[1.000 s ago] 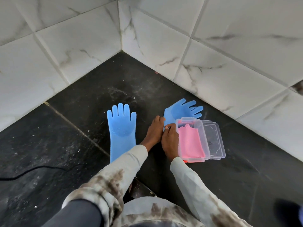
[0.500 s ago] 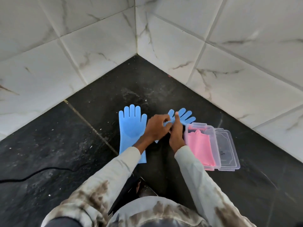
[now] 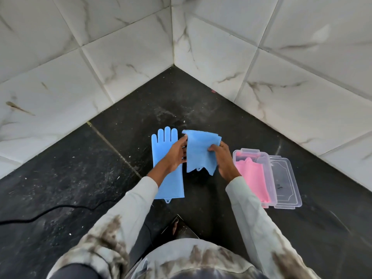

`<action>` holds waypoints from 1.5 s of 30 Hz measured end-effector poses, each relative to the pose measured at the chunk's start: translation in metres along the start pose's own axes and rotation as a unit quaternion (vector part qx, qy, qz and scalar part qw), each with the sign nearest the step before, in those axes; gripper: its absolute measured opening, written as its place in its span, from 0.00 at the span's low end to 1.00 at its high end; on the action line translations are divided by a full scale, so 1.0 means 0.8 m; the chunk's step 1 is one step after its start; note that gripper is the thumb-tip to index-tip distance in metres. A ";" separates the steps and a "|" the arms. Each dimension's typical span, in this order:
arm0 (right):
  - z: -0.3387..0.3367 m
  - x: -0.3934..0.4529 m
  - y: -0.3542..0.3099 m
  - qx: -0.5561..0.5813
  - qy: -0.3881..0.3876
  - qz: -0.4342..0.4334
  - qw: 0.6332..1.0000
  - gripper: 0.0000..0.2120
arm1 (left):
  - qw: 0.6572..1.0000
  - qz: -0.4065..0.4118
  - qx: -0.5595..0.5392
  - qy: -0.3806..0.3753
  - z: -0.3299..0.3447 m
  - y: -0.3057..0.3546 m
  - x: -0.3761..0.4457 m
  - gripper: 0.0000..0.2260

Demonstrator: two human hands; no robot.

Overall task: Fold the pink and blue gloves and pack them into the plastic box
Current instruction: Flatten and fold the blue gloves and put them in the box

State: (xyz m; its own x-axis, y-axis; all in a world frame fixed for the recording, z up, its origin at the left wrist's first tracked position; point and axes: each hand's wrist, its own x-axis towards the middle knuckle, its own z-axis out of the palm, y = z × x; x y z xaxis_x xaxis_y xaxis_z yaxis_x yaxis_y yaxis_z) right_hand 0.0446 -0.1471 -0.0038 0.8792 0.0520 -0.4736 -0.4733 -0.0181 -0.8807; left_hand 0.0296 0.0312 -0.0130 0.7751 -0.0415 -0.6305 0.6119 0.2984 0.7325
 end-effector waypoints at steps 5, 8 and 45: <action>-0.017 -0.013 0.054 -0.163 -0.010 0.175 0.971 0.18 | 0.996 -0.009 0.084 0.039 -0.003 -0.011 0.006 0.20; -0.020 -0.022 0.066 -0.165 -0.055 0.227 0.958 0.18 | 0.997 -0.025 0.052 0.054 0.005 -0.016 0.006 0.20; -0.006 -0.012 0.063 -0.251 0.024 0.054 0.966 0.17 | 0.842 0.117 0.382 0.363 -0.098 -0.040 -0.025 0.16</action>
State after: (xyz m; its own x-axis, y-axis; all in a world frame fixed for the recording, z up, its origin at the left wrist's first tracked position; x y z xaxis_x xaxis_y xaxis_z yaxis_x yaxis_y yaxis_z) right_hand 0.0129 -0.1537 -0.0438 0.8332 -0.0230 -0.5525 -0.4871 -0.5034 -0.7136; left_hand -0.0178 0.0976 -0.0438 0.7577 0.6095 -0.2331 0.5931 -0.4943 0.6355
